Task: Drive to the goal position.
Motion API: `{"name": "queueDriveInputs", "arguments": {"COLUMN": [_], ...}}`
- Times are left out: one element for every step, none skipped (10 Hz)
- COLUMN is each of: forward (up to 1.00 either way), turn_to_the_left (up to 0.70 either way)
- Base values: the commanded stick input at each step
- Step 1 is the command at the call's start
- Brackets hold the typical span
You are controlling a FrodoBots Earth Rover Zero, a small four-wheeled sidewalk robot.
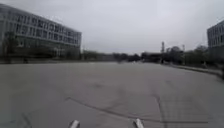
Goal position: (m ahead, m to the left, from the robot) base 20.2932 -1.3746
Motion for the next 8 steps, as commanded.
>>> {"name": "queueDriveInputs", "arguments": {"forward": [1.00, 1.00, 1.00, 1.00, 1.00, 1.00, 1.00, 1.00], "turn_to_the_left": [0.00, 0.00, 0.00, 0.00, 0.00, 0.00, 0.00, 0.00]}}
